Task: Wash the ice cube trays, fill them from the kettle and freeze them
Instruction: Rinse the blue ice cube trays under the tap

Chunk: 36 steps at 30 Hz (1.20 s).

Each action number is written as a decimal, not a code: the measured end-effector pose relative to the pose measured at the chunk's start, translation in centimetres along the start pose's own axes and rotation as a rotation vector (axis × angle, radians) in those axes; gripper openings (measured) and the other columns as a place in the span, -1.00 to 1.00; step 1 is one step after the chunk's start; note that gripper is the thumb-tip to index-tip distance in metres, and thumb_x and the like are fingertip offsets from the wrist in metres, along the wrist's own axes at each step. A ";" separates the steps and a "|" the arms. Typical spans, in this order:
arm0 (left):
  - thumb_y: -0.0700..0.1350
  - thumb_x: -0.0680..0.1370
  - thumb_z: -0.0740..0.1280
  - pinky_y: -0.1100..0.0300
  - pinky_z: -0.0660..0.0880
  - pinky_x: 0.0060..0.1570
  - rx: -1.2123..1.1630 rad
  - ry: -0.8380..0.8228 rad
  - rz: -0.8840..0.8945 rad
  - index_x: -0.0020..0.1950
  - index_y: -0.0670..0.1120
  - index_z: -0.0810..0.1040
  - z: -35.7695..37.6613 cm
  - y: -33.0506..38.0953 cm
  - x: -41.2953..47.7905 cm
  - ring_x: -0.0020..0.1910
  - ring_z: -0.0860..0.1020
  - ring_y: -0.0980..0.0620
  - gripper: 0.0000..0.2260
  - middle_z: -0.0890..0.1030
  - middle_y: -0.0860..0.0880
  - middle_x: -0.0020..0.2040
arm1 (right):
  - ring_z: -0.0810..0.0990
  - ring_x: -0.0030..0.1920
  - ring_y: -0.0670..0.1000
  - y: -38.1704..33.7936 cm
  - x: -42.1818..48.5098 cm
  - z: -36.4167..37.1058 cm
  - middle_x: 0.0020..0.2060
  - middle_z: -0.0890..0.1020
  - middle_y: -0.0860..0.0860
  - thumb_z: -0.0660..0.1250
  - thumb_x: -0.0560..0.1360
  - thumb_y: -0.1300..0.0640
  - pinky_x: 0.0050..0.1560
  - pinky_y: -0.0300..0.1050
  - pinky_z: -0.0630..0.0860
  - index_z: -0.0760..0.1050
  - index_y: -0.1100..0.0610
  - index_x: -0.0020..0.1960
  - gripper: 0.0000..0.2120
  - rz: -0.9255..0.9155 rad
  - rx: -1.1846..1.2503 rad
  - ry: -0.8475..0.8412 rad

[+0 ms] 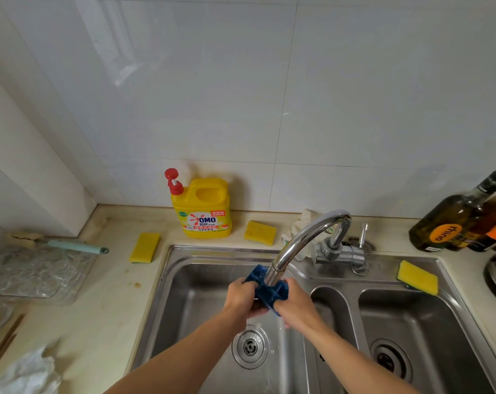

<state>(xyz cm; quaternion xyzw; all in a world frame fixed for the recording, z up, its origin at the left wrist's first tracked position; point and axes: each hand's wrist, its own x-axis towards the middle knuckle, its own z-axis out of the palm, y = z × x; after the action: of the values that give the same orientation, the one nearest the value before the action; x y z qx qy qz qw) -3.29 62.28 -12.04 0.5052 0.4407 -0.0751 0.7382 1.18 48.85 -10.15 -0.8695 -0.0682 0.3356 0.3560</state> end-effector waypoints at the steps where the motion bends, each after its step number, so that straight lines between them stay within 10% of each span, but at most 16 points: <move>1: -0.28 0.60 0.20 0.09 0.64 -0.27 0.032 -0.012 0.029 0.13 -0.17 0.54 -0.1 -0.1 -0.1 -0.21 0.74 -0.12 -0.83 0.70 -0.21 -0.04 | 0.65 -0.21 0.07 0.1 0.1 0.0 -0.07 0.64 0.03 0.35 0.49 0.11 -0.24 0.00 0.64 0.40 0.05 0.15 -0.74 0.004 0.000 0.016; 9: -0.27 0.62 0.19 0.06 0.64 -0.19 -0.034 -0.029 0.026 0.17 -0.18 0.56 -1.8 -0.7 -0.2 -0.15 0.71 -0.14 -0.79 0.70 -0.23 -0.02 | 0.66 -0.23 0.07 0.8 0.3 -0.3 -0.03 0.68 0.17 0.40 0.55 0.21 -0.22 -0.08 0.63 0.45 0.06 0.20 -0.74 0.088 0.346 -0.145; 17: -0.30 0.65 0.14 0.04 0.63 -0.06 -0.207 -0.202 0.021 0.27 -0.11 0.54 -1.2 -0.6 -1.2 -0.01 0.71 -0.15 -0.71 0.72 -0.20 0.06 | 0.67 -0.10 0.28 1.2 -0.6 -1.7 0.08 0.66 0.35 0.23 0.59 -0.35 -0.21 0.04 0.65 0.52 0.24 0.23 -0.36 0.422 0.924 -0.209; 28: -0.09 0.66 0.23 0.04 0.58 -0.07 0.030 -0.225 0.079 0.21 -0.08 0.60 -1.7 -1.2 -2.3 -0.06 0.71 -0.06 -0.80 0.74 -0.11 -0.05 | 0.53 -0.40 0.04 1.5 -2.8 -2.3 -0.27 0.63 0.19 0.18 0.64 -0.14 -0.43 -0.17 0.46 0.52 0.25 0.27 -0.52 0.421 0.959 -0.235; 36: -0.15 0.67 0.24 0.10 0.61 -0.17 0.331 -0.050 0.069 0.10 -0.15 0.59 -3.1 -3.3 -1.5 -0.20 0.64 -0.05 -0.85 0.68 -0.18 -0.06 | 0.53 -0.38 0.05 3.1 -4.3 -2.5 -0.26 0.62 0.15 0.24 0.64 0.02 -0.42 -0.15 0.46 0.61 0.24 0.05 -0.70 0.232 0.534 0.052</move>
<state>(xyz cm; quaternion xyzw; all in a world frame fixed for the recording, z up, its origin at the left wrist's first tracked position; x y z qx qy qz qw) -7.77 62.74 -13.49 0.6325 0.3860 -0.1338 0.6580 -0.88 43.63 -8.59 -0.7553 0.1314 0.3577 0.5332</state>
